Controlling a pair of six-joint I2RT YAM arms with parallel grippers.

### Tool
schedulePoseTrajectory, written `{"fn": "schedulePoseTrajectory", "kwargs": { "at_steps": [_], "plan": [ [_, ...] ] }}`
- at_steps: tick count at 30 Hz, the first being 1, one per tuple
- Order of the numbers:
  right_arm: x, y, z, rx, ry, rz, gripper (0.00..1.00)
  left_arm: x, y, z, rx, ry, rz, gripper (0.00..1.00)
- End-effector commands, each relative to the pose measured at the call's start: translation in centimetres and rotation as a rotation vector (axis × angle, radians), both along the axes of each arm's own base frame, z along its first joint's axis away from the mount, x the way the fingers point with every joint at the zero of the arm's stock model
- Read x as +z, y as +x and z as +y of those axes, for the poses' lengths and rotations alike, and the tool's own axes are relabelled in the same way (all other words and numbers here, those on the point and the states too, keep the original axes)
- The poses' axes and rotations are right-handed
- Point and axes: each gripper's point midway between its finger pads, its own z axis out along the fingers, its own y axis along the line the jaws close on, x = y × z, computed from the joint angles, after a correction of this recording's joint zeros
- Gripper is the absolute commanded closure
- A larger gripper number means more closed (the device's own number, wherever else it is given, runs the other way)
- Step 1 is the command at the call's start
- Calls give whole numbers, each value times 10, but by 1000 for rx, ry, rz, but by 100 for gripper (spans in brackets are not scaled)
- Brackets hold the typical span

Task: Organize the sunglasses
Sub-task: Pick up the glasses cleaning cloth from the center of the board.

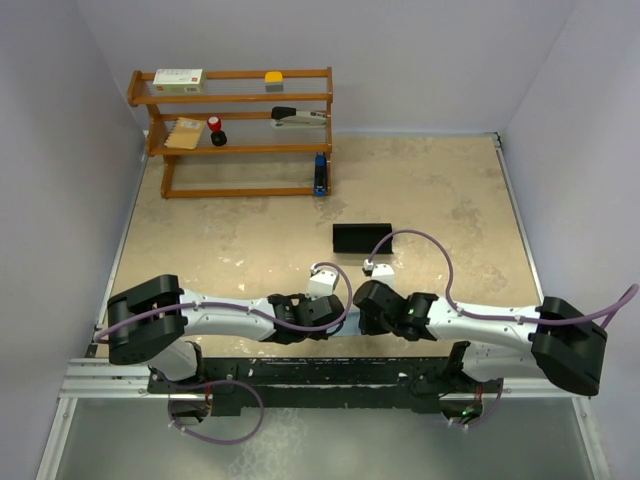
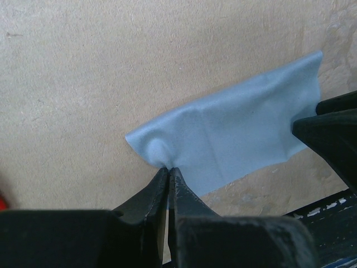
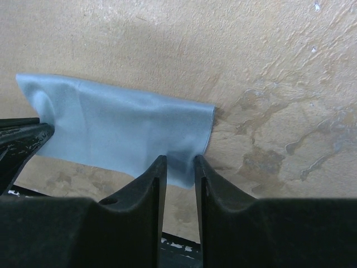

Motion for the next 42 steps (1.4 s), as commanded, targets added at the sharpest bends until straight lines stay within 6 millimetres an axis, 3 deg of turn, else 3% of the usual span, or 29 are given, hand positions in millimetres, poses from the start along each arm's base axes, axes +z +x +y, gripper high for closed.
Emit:
{"fn": "schedulePoseTrajectory", "kwargs": {
  "at_steps": [1,11,22,42],
  "plan": [
    [4,3,4,-19,4,-11,72,12,2,-5,1,-47,-21,100],
    [3,1,1,-24,-5,-12,76,10,1,-4,1,-47,-15,100],
    [11,6,-8,-50,-78,-30,71,10,0,-2,1,-47,-15,100],
    [-1,-4,-6,-38,-155,-13,74,12,1,-3,-7,-48,-20,100]
  ]
}}
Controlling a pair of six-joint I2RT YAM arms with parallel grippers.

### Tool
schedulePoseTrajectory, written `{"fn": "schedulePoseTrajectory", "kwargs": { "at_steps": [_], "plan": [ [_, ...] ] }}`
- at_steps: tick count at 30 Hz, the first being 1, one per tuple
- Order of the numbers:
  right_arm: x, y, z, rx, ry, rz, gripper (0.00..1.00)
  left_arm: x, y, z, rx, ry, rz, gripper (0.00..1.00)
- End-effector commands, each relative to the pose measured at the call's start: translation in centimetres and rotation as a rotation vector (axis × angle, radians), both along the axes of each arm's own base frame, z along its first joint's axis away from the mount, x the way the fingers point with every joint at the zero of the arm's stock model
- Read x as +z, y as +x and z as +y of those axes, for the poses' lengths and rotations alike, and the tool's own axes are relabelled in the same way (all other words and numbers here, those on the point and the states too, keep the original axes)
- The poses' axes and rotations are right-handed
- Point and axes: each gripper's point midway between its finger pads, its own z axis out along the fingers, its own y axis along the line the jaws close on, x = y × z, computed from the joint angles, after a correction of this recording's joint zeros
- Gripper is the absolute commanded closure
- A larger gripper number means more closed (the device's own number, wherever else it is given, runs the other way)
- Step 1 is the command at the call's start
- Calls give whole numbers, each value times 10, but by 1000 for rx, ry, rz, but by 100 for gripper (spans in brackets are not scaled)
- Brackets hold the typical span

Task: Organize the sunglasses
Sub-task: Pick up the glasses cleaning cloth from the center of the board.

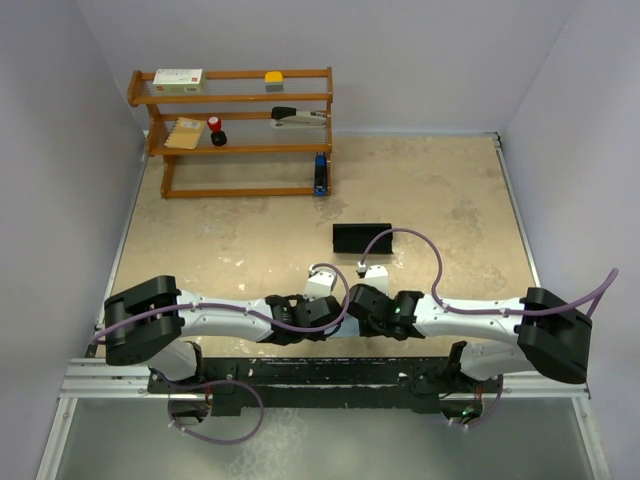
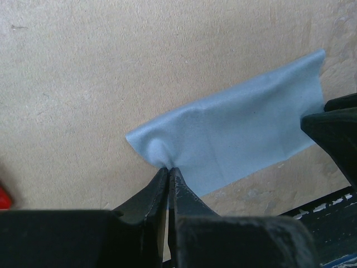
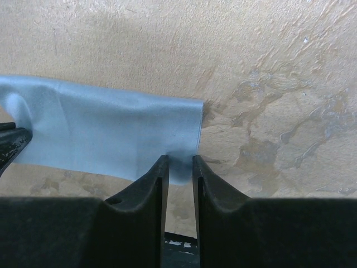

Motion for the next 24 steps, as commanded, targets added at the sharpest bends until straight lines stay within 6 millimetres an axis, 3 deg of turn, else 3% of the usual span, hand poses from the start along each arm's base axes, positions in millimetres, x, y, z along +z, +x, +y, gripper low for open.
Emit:
{"fn": "schedulePoseTrajectory", "kwargs": {
  "at_steps": [1,5,24],
  "plan": [
    [0,-1,-6,-29,-41,-9,75,13,3,-9,-5,-54,-24,100],
    [-1,-2,-7,-34,-44,-6,75,13,3,-9,-4,-52,-23,100],
    [-6,-5,-8,-48,-33,8,100,11,2,-8,2,-64,-20,100]
  ]
}}
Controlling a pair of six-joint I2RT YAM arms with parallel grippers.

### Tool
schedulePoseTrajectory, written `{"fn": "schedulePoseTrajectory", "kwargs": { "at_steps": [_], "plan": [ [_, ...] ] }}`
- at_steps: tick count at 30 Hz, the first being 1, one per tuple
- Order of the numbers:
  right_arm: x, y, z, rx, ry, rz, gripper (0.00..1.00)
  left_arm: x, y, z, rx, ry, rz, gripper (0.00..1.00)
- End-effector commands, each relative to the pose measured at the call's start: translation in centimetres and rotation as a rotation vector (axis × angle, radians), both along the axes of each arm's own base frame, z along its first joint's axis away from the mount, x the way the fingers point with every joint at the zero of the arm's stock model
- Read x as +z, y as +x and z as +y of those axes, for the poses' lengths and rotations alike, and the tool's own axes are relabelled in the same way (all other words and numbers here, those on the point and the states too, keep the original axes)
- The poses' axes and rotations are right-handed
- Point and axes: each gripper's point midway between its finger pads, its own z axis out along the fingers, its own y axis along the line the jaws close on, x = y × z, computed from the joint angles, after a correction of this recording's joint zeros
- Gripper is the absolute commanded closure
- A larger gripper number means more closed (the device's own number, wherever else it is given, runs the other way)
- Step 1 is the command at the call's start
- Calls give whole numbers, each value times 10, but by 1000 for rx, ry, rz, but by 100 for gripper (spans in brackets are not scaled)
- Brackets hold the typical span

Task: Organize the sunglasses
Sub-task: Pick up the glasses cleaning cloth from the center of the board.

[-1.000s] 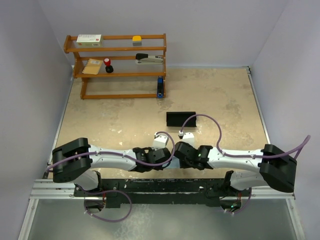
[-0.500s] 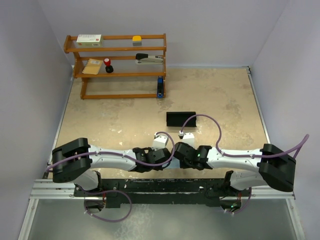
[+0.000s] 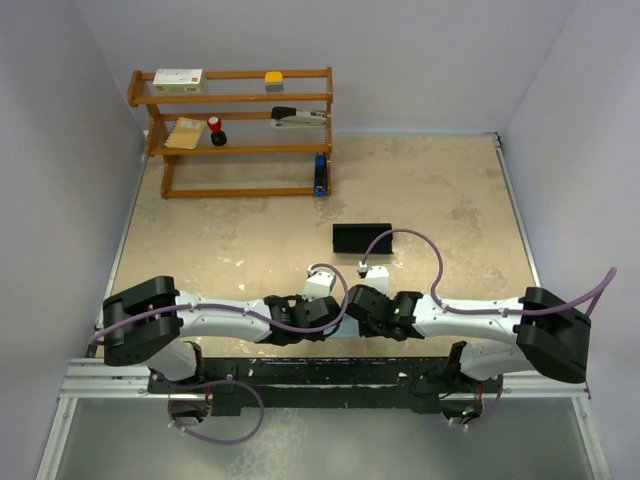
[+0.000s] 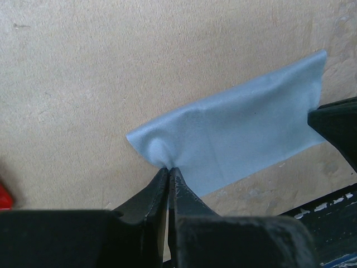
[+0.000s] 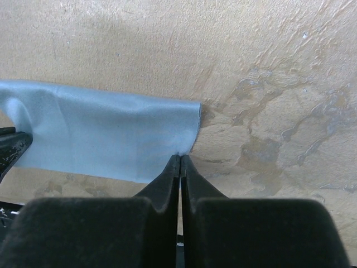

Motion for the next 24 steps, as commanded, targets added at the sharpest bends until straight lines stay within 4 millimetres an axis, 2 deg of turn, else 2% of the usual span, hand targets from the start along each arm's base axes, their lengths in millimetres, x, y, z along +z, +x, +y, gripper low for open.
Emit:
{"fn": "schedulePoseTrajectory", "kwargs": {
  "at_steps": [1,7,15,24],
  "plan": [
    [-5,-4,-7,-16,-33,8,100,11,2,-11,0,-62,-19,100],
    [1,-3,1,-15,9,1,100,14,4,-12,2,-73,-27,100],
    [22,7,13,-7,64,-48,100,33,12,-21,1,-82,-69,100],
    [40,10,16,-11,81,-67,100,53,21,-29,-8,-78,-109,100]
  ]
}}
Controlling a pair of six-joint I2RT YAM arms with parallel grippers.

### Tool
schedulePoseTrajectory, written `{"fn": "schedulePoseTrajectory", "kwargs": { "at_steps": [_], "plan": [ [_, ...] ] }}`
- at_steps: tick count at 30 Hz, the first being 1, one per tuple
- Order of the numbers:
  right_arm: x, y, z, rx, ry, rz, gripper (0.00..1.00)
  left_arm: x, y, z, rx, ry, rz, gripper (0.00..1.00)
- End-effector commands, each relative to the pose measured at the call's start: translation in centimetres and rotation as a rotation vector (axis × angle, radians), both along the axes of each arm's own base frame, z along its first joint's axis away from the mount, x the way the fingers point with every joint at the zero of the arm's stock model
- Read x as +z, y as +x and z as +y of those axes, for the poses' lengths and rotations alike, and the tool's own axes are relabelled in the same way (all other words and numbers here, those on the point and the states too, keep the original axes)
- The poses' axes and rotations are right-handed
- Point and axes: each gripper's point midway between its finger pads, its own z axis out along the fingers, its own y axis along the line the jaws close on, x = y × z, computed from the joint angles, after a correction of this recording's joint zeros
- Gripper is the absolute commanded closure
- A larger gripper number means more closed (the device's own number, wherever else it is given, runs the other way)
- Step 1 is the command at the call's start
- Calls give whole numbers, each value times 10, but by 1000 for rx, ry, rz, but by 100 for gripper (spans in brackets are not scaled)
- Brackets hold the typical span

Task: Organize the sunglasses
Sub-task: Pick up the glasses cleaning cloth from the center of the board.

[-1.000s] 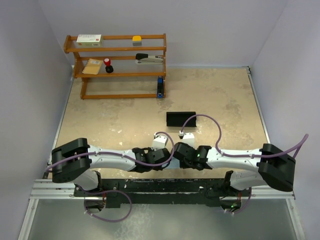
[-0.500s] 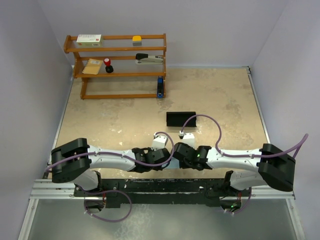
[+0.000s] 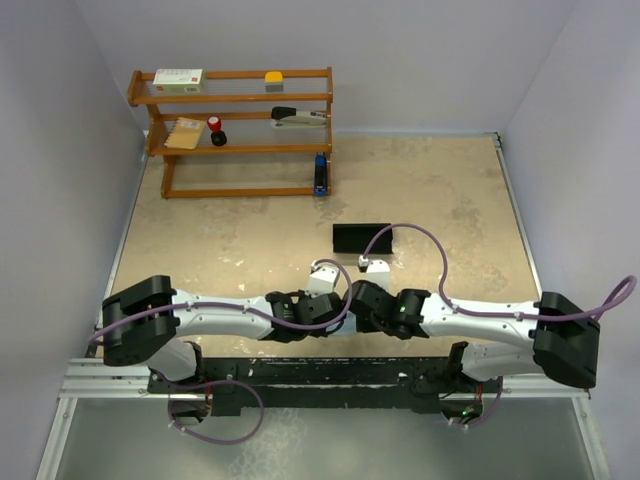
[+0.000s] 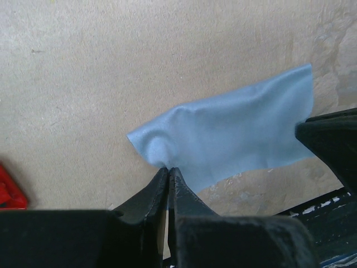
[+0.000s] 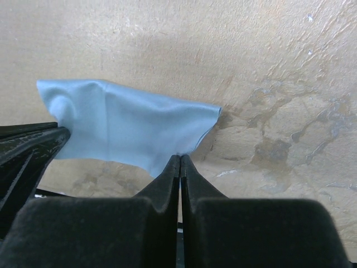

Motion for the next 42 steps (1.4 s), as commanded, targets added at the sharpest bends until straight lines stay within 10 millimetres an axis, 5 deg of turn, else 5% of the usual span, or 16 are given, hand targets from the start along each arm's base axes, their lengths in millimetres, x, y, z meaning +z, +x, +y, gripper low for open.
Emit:
{"fn": "schedulePoseTrajectory", "kwargs": {
  "at_steps": [1,22,42],
  "plan": [
    [19,5,3,-9,17,-37,100,42,15,-27,-5,-93,-81,100],
    [46,33,-11,-63,13,-117,100,68,55,-35,10,-95,-128,100],
    [74,124,-32,-126,10,-185,100,94,147,-51,43,-97,-193,100]
  ]
}}
